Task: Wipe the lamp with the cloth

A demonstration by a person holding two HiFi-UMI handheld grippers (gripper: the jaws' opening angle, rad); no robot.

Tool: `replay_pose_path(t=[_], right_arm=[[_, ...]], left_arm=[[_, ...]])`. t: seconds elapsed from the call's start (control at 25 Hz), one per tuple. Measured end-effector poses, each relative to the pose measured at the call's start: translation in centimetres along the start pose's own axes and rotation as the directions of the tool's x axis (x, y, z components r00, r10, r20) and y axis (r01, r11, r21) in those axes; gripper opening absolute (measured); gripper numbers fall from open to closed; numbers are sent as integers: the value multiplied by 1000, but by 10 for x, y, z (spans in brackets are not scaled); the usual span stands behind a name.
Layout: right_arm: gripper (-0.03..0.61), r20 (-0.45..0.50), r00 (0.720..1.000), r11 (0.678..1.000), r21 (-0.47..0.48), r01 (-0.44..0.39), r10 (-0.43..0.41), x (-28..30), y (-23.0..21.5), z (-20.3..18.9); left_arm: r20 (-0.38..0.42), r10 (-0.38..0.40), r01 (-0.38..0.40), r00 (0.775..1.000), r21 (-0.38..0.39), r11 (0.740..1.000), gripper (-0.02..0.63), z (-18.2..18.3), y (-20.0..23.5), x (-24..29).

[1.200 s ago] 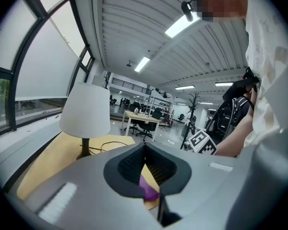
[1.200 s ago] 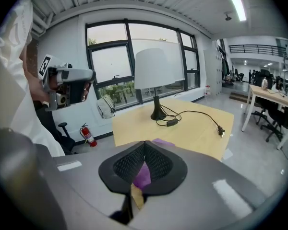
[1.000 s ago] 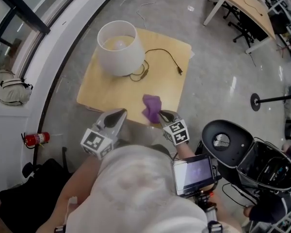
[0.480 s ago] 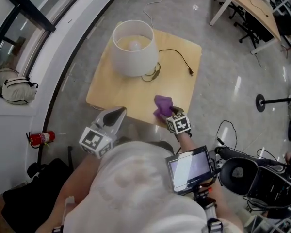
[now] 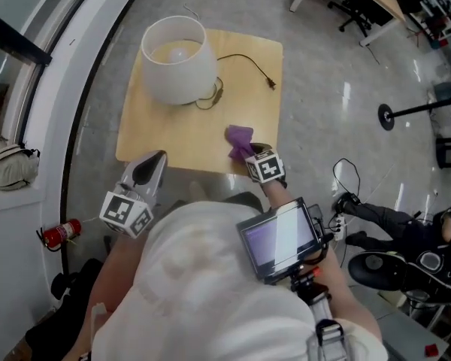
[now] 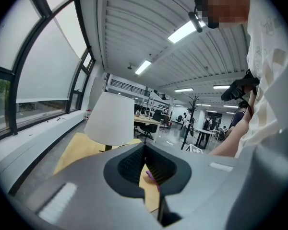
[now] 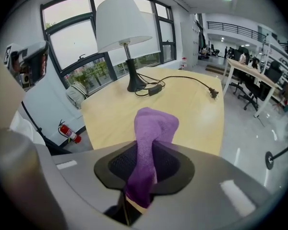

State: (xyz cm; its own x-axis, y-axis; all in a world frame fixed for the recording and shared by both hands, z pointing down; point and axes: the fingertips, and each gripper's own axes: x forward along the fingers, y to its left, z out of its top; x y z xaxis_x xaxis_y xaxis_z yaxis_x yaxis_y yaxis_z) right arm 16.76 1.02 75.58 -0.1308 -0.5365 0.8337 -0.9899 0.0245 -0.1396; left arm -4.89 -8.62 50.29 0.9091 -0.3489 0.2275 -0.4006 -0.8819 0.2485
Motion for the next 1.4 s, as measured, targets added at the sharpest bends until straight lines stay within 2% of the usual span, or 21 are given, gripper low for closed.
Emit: replay_pose_path(t=[0.32,0.56,0.84,1.04,1.2,1.4], right_arm=[[94,115,992,999,1,50,-50,-46,-1,32],[92,228,972,998,-3,61,-59,-86,7,69],[92,363,931,999,20,41,-45,-119,11,115],[92,443,897,997,71,-26,-8,-132,20,132],[92,488,872,996,61,-64,26,-148,27,141],[92,566,821,991,46,-123,75,-159,23,168]], left_arm=[[24,-89,89,996,1,996,0,11,-2,16],[45,-113,113,993,-3,994,0,21,-3,22],[58,-116,115,992,11,993,0,31,-2,26],[50,-102,102,994,11,995,0,29,-2,22],[43,-91,90,995,22,996,0,29,-9,22],[46,-66,64,997,44,997,0,38,-12,29]])
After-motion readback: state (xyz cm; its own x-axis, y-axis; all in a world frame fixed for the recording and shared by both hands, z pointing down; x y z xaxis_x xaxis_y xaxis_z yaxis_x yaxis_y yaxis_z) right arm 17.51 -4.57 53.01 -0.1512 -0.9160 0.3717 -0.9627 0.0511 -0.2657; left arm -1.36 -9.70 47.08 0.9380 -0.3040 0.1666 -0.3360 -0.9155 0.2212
